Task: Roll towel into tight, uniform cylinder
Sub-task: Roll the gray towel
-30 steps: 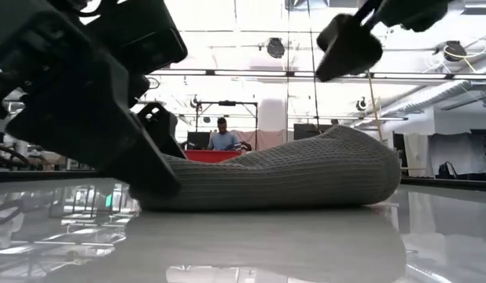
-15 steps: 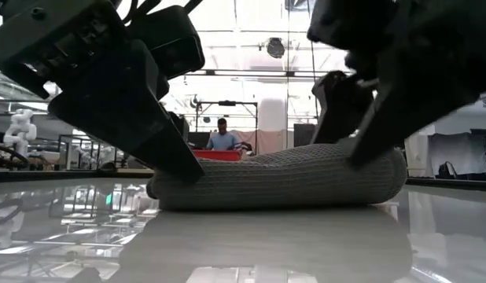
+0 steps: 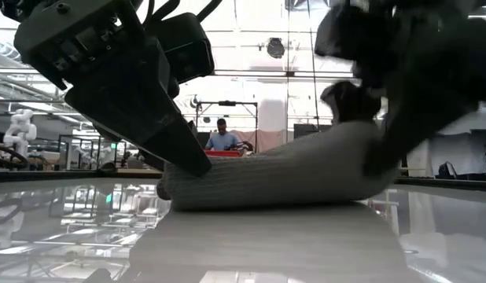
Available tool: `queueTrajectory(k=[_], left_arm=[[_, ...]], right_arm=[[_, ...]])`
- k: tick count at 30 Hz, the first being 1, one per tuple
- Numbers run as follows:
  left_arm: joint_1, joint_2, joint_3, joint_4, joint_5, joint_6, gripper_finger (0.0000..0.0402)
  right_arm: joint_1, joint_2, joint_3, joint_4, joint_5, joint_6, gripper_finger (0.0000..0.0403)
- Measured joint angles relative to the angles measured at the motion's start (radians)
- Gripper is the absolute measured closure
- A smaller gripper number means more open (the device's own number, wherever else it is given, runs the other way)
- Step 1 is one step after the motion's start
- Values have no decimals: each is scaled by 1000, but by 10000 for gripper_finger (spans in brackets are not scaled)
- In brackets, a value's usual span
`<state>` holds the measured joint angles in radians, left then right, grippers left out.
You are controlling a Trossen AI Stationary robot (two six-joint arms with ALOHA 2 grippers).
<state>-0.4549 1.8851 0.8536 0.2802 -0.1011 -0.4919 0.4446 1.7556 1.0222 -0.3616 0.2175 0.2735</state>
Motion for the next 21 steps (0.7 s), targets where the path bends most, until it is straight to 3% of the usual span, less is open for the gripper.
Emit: queueTrajectory(k=[8,21], left_arm=[[0,1,0,3,15,0,61],[4,2,-1,4,18,0,61]], right_arm=[[59,-130,1,-38,-5,-59,52],[64,-21,1,72,47,-142,49]])
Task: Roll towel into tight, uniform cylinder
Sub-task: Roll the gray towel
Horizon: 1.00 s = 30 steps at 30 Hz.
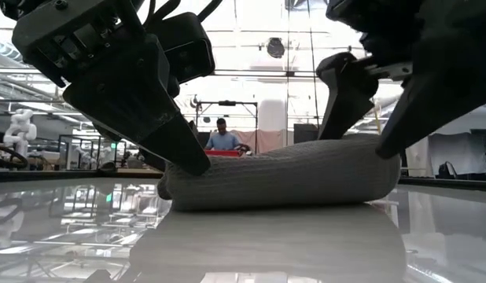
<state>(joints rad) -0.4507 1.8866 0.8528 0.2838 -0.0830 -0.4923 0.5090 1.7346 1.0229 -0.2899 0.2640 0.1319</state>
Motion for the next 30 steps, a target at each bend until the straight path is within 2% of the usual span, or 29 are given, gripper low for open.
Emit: queueTrajectory(k=[6,13,21,30], left_arm=[[0,0,0,-1,0,0,61],[0,0,0,-3,-1,0,61],[0,0,0,-5,-1,-16,61],[0,0,0,-5,-2,-19,61]], right_arm=[[-31,46,0,32,-79,-12,49],[-53,71,0,48,-79,-5,50],[-34,-10,0,27,-23,23,61],[-73,42,0,36,-91,13,62]])
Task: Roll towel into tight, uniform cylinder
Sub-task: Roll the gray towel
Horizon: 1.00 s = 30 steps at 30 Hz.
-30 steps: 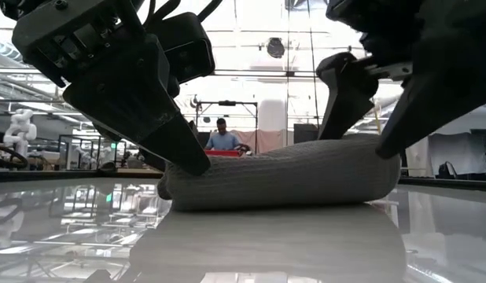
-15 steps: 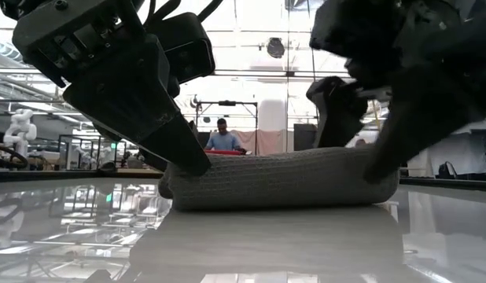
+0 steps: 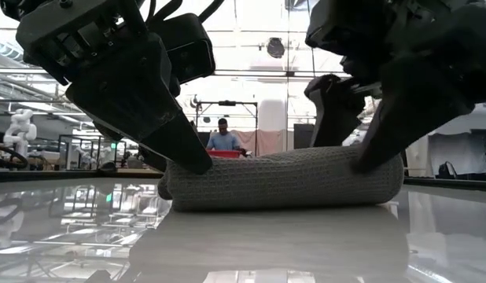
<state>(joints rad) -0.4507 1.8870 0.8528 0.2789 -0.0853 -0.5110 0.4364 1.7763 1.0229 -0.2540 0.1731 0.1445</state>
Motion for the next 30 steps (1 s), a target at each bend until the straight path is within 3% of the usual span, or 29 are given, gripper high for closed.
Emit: queueTrajectory(k=[11,15,21,26,30], left_arm=[[0,0,0,2,-8,0,61],[-1,-3,0,3,-22,-7,61],[8,-61,38,-137,-11,-140,61],[3,-149,97,-336,-50,-143,61],[-21,-229,122,-382,-116,-138,61]], right_arm=[[-13,76,0,21,-52,34,62],[-35,103,3,48,-130,83,74],[-47,112,5,80,-165,152,153],[-56,111,3,84,-182,194,224],[-60,112,2,94,-204,216,270]])
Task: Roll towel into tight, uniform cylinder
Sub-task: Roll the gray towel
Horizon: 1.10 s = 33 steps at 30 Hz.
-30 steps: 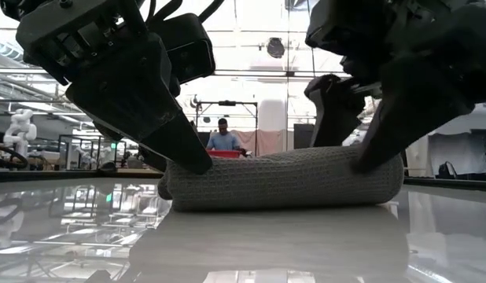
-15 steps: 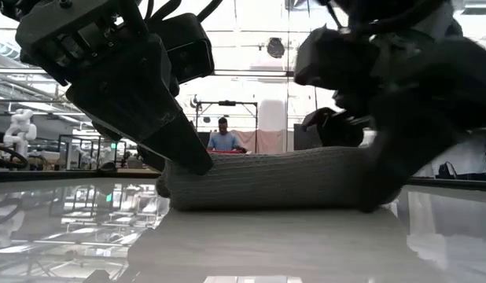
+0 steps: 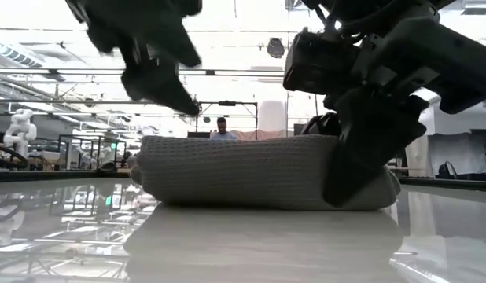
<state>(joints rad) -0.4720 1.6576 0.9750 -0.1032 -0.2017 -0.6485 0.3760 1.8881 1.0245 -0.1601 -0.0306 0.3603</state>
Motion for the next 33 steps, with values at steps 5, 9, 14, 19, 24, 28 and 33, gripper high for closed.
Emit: queueTrajectory(k=[5,9,14,19,24,28,33], left_arm=[[-65,-4,-2,15,-37,4,40],[-88,51,-8,2,-88,3,6],[-78,106,-5,31,-135,87,14],[-67,146,-4,83,-70,159,15],[-38,195,-5,74,-53,132,32],[-16,210,-4,74,-12,132,100],[22,197,-4,75,72,88,205]], right_arm=[[-5,2,-1,23,-7,8,315],[-9,2,-1,28,-9,9,332],[-9,2,-1,31,-4,9,333],[-10,2,-1,32,-2,13,331],[-10,3,-1,36,5,14,331],[-10,3,-2,42,6,15,330],[-10,3,-2,42,5,18,330]])
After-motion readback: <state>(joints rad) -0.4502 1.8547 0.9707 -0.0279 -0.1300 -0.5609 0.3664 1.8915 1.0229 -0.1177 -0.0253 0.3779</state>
